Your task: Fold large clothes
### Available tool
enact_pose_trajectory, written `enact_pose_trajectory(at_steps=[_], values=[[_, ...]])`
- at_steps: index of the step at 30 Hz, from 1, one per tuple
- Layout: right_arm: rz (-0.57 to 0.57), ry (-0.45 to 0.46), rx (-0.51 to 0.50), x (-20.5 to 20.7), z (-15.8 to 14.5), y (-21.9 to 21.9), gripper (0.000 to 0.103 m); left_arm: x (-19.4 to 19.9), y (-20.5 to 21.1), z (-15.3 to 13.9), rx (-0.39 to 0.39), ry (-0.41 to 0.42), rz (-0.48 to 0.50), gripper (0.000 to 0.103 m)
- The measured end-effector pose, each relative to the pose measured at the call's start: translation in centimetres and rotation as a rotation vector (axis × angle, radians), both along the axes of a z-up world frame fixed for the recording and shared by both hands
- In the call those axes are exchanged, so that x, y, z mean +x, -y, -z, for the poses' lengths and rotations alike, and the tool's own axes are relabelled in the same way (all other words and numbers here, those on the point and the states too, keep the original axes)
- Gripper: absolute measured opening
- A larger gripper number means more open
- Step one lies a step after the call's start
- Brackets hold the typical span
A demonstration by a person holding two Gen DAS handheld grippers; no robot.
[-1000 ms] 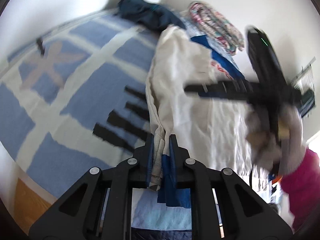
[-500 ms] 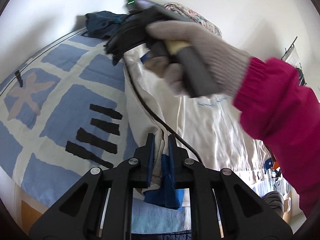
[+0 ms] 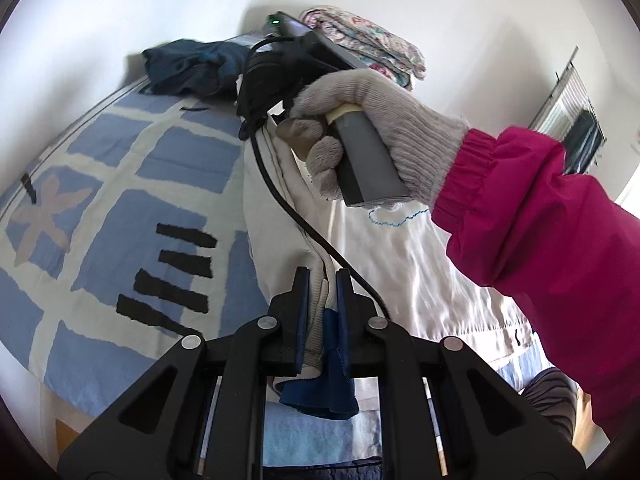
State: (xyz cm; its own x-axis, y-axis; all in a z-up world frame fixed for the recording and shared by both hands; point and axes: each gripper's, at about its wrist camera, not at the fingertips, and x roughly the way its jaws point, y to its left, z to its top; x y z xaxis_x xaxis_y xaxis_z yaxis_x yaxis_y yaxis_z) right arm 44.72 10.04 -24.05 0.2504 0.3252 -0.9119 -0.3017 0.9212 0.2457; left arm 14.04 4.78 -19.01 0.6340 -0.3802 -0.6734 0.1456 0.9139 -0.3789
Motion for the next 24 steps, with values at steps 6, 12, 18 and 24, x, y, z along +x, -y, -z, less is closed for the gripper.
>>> enact_pose_trajectory(at_steps=[6,12,18,24], values=[[0.094,0.03,0.261,-0.9,-1.9,7.3,0.001,-0.5,3.5,-1.1,0.075,0.044,0.068,0.011],[0.176,0.062,0.461,-2.1,-1.7,13.2,0.001,-0.8,6.5,-1.0,0.132,0.048,0.136,0.011],[0.358,-0.006,0.601,-3.9,3.3,20.3,0.001,-0.9,9.2,-0.2,0.171,0.016,0.196,0.011],[0.428,-0.065,0.522,-3.5,5.9,22.2,0.001,-0.6,12.0,1.9,0.207,-0.045,0.261,0.011]])
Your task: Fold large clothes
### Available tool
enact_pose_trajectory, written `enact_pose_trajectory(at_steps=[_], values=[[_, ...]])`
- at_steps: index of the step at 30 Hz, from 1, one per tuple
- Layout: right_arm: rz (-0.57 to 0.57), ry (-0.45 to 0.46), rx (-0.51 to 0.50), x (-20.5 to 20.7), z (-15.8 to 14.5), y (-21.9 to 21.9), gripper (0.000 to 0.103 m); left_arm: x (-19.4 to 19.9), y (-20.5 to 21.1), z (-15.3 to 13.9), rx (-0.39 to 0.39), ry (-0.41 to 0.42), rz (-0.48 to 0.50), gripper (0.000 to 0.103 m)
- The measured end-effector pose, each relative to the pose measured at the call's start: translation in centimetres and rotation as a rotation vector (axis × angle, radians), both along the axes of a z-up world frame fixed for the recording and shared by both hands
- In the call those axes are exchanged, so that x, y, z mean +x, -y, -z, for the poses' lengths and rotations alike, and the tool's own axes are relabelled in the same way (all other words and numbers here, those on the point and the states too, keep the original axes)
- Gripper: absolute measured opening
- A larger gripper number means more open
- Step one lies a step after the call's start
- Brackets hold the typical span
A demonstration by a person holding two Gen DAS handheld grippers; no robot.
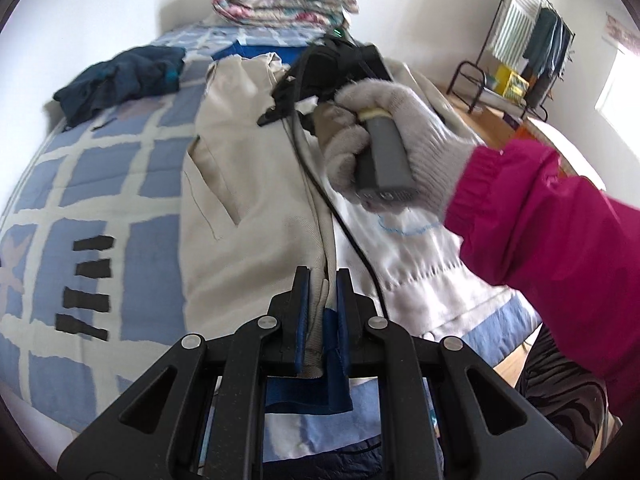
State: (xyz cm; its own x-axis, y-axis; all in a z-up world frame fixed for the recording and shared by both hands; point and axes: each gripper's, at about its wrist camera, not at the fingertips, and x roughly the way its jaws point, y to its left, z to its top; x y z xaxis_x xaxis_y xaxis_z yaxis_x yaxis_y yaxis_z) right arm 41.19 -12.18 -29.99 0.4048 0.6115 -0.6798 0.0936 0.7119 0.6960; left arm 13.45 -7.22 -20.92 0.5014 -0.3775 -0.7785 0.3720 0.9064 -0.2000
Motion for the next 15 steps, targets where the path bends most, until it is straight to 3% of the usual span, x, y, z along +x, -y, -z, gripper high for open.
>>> enact_pose_trajectory(at_steps=[3,6,8,9,15], values=[[-0.011,-0.01,-0.048,0.8,0.3,-0.1,0.001,-0.4,0.8,0.1,0.008,-0.006,0.009,0.012],[-0.033,0.007,-0.102,1.0,-0.1,-0.2,0.002,-1.0,0.6,-0.2,-0.077,-0.056,0.04,0.014],[-0.045,0.003,-0.14,1.1,-0.8,-0.1,0.018,-1.6,0.5,-0.5,-0.11,-0.08,0.068,0.014],[-0.049,0.0,-0.14,1.1,-0.9,0.1,0.032,-1.9,0.2,-0.8,-0.122,-0.08,0.072,0.014],[-0.119,0.068,-0.219,-3.8,-5.0,2.6,0.04,-4.9,-5.1,-3.7,-0.284,-0.059,0.042,0.014]])
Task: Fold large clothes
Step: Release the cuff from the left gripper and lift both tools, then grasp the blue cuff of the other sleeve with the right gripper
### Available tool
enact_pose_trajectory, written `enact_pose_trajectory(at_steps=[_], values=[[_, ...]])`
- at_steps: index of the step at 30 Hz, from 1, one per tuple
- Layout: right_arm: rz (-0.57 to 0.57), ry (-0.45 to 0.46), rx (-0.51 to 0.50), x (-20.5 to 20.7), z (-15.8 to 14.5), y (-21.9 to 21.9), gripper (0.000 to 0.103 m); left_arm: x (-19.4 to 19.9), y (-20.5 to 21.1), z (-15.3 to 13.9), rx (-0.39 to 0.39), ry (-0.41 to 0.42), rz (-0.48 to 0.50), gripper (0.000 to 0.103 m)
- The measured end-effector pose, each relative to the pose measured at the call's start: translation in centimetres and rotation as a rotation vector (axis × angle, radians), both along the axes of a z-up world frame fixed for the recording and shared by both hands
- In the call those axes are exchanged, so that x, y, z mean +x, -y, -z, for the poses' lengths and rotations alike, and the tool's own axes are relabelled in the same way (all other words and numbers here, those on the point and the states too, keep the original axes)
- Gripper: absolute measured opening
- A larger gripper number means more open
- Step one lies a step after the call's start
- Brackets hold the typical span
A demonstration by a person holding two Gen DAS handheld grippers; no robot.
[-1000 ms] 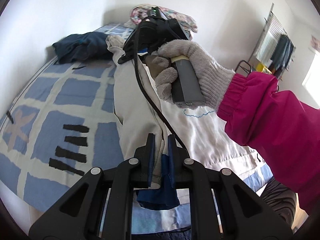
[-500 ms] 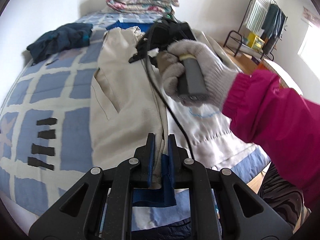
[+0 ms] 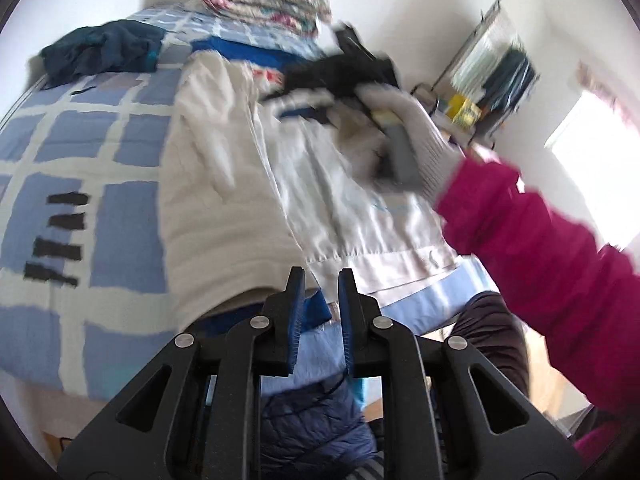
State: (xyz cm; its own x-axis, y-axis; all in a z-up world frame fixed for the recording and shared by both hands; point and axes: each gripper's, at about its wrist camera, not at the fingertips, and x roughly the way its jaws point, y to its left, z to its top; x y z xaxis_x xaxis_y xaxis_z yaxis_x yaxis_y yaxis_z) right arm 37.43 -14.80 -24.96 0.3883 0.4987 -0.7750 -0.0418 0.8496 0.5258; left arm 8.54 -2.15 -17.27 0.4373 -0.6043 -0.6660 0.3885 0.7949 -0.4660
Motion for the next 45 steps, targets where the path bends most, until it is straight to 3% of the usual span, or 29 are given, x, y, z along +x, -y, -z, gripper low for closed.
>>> enact_pose_trajectory(at_steps=[7,13,17,19,21,25,29,31,33,35,37,41,45], values=[[-0.176,0.109,-0.068,-11.0,-2.2,-1.6,0.039,1.4,-4.5,0.5,0.06,0.006,-0.216,0.014],[-0.309,0.137,-0.101,-17.1,-0.3,-5.9,0.036,3.7,-1.5,3.8,0.153,-0.033,-0.107,0.014],[-0.342,0.103,-0.165,-18.5,1.9,-7.0,0.034,3.4,0.4,6.9,0.206,-0.124,-0.047,0.014],[-0.319,0.059,-0.209,-18.7,3.3,-6.6,0.034,2.9,1.6,7.6,0.296,-0.089,-0.019,0.014],[-0.301,0.038,-0.226,-19.1,4.1,-6.1,0.031,2.8,2.3,7.9,0.332,-0.075,-0.024,0.014],[-0.243,0.06,-0.128,-20.0,3.4,-4.2,0.034,2.4,2.0,7.0,0.294,-0.077,-0.074,0.014],[-0.19,0.155,-0.171,-22.1,0.3,-1.7,0.04,1.0,1.9,4.4,0.237,0.006,-0.118,0.014],[-0.153,0.201,-0.19,-23.1,-1.2,-0.1,0.054,0.6,2.2,3.2,0.213,0.047,-0.13,0.014],[-0.102,0.239,-0.232,-23.8,-2.6,1.5,0.058,0.4,2.7,2.2,0.209,0.071,-0.135,0.015],[-0.043,0.276,-0.252,-25.0,-4.1,4.1,0.059,0.1,3.3,1.1,0.191,0.084,-0.126,0.02],[0.001,0.286,-0.24,-25.7,-5.0,6.4,0.063,-0.1,3.9,0.0,0.164,0.099,-0.117,0.045],[0.118,0.28,-0.249,-27.7,-6.6,11.7,0.064,-0.6,6.1,-2.1,0.153,0.147,-0.067,0.048],[0.252,0.234,-0.217,-30.1,-7.0,18.4,0.064,-0.6,7.9,-3.1,0.137,0.144,-0.034,0.048]])
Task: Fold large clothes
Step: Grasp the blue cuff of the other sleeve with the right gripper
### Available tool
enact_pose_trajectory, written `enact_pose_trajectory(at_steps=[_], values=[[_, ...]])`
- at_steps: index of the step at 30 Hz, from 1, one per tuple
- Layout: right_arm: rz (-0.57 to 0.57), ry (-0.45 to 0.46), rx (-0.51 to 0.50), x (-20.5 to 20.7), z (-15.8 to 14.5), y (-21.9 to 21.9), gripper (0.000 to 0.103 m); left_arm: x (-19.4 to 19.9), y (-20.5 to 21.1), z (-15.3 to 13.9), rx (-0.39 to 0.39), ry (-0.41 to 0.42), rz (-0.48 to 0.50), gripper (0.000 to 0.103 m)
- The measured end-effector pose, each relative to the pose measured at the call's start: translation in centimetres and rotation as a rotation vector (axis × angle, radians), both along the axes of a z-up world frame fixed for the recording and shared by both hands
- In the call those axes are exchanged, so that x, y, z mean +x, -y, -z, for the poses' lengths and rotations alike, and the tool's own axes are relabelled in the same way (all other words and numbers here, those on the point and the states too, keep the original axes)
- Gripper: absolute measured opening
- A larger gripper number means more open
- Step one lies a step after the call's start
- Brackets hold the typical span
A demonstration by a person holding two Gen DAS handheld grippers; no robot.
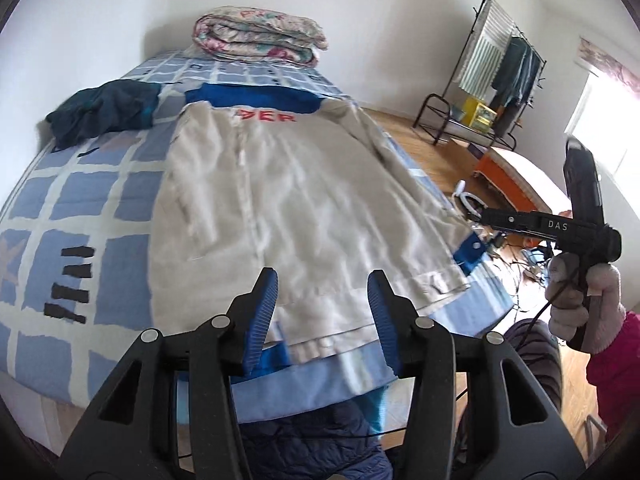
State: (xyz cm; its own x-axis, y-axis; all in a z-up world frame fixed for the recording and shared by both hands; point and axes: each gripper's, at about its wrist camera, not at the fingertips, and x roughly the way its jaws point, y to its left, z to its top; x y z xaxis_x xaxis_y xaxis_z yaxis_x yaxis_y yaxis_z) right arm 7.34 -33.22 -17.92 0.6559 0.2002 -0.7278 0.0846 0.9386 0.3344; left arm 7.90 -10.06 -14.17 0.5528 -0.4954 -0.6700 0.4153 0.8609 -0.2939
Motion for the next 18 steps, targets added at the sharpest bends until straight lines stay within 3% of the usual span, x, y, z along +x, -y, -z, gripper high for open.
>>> enact_pose_trajectory(at_steps=[6,8,12,14,18], values=[[0.238,-0.059,0.242,-3.8,2.7,10.7,0.064,0.6,1.7,-1.1,-0.022,-0.04,0.01,0.048],[0.308,-0.078,0.382,-4.6,4.8,14.1,0.064,0.9,2.2,-1.6,-0.027,-0.05,0.008,0.048],[0.437,-0.129,0.548,-4.8,9.0,17.8,0.064,1.4,3.0,-3.2,-0.057,-0.066,0.02,0.048],[0.479,-0.142,0.584,-4.6,10.6,18.8,0.064,1.5,3.6,-4.2,-0.055,-0.046,0.027,0.048],[0.551,-0.153,0.561,-3.6,12.6,20.0,0.063,1.9,5.0,-5.6,-0.05,-0.016,0.041,0.048]])
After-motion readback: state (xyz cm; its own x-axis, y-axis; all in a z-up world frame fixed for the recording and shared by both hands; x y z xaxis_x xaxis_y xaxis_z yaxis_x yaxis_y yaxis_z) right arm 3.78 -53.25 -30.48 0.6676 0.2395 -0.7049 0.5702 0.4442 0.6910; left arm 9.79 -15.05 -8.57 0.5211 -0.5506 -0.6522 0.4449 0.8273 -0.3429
